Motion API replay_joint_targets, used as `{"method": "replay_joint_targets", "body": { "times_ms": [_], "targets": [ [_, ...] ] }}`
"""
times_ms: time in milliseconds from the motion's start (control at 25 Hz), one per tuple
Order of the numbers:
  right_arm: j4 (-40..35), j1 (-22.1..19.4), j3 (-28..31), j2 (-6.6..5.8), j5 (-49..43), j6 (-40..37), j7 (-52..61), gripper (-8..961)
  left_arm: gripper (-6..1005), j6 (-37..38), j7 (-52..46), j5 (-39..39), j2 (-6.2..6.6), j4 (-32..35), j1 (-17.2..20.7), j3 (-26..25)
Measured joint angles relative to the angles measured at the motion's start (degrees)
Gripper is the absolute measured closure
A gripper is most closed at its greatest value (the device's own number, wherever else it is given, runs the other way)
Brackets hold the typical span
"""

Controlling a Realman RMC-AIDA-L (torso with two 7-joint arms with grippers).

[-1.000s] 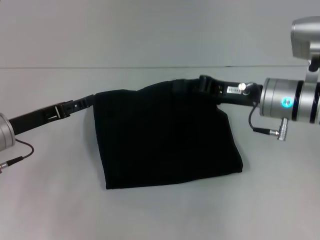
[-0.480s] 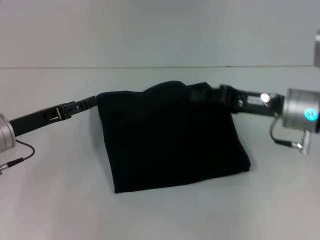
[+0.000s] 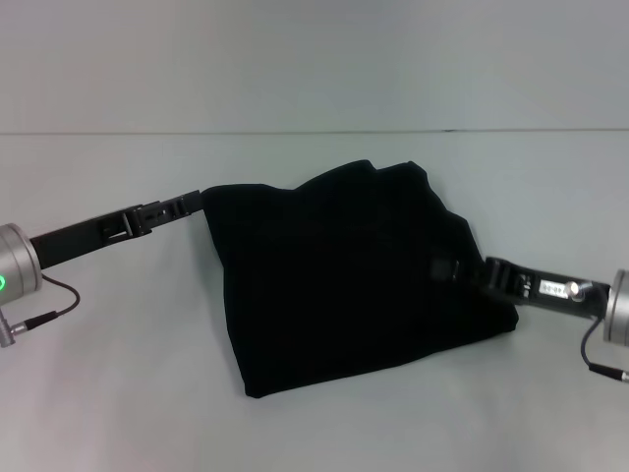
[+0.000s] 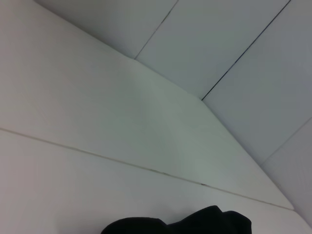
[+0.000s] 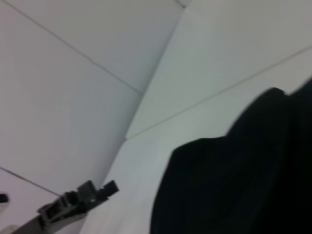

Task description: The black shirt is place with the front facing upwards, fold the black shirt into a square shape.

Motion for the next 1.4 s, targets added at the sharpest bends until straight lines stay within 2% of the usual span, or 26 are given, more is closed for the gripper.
{"method": "replay_joint_targets", "body": {
  "times_ms": [520,760,1000,1120,1200,1400],
  "targets": [
    [2.2,-3.6,0.8,0.33,-0.4,2.5,-5.2,803,95,1.5,-0.1,-1.7,-0.26,-1.5,-0.9,0.1],
    [2.2,-5.8,8.1,0.95,-0.2,-0.7,-13.9,789,95,1.3,-0.6,-1.8,-0.3,-2.3,-1.4,-0.1],
    [1.6,-7.4,15.2,0.75,-0.1,-5.2,-23.1,520,96,1.2,-1.6,-1.8,-0.38,-2.4,-1.5,-0.2],
    [1.8,-6.3,18.6,1.37,0.2,-7.5,-33.0,405,96,1.2,-1.6,-1.8,-0.39,-3.2,-1.5,-0.3],
    [2.8,-4.7,18.8,2.0,0.5,-7.8,-39.8,329,96,1.2,-1.6,-2.0,-0.4,-3.6,-1.5,-0.3],
    [10.1,0.8,15.2,2.24,0.1,-4.0,-53.6,184,96,1.3,-1.6,-3.0,-0.46,-4.4,-1.4,-0.4]
  ]
}}
